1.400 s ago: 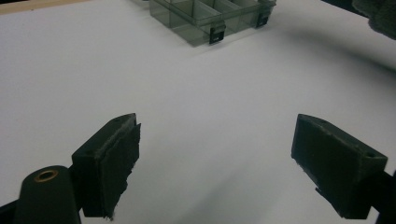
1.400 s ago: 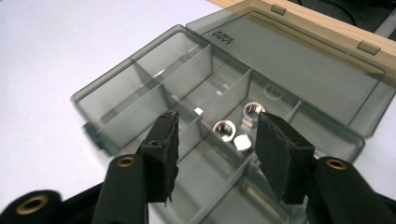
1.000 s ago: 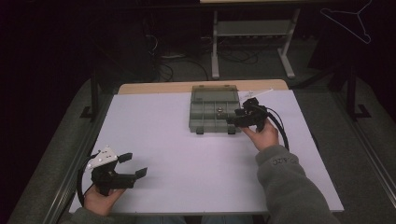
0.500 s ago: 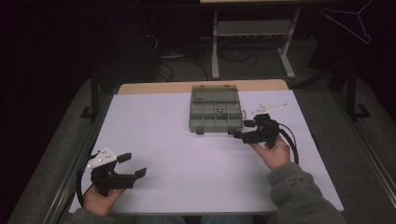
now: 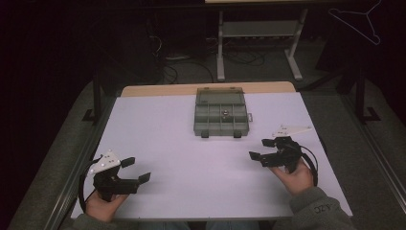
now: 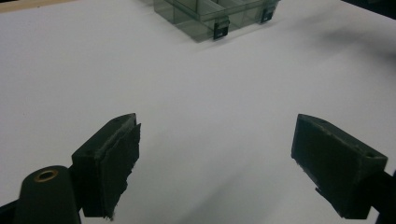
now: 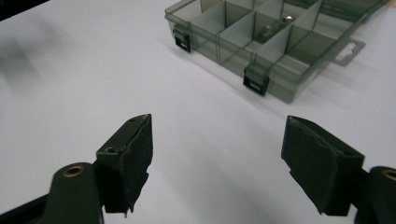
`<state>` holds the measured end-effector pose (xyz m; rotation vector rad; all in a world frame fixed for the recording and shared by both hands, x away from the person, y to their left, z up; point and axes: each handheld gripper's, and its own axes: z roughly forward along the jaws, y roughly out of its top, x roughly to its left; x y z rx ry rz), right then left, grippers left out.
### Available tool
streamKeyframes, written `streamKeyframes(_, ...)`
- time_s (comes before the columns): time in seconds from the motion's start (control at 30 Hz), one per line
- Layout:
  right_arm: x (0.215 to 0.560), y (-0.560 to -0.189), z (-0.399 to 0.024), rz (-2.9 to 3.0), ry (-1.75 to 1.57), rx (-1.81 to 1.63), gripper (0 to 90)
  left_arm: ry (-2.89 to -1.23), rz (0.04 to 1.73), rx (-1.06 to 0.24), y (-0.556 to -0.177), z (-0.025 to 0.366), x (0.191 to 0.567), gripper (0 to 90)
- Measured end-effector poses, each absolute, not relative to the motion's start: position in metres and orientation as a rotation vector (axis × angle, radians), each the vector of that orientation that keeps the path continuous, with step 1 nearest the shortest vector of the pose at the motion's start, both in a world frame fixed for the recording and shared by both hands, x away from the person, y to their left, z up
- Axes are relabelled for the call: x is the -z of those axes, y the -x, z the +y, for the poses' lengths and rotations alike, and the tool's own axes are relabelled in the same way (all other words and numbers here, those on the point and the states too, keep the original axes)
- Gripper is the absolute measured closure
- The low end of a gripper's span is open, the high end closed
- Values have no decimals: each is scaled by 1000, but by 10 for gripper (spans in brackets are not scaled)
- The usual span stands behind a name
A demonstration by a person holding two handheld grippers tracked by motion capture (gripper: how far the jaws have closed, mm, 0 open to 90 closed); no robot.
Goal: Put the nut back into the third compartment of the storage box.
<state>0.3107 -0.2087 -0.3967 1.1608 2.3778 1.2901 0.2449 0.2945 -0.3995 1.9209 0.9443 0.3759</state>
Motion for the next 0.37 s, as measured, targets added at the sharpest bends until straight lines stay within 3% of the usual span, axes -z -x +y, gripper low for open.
streamKeyframes(0.37, 407, -298, -217, 2353, -1195, -1323, 203, -1931, 936, -372, -246, 294, 400, 145)
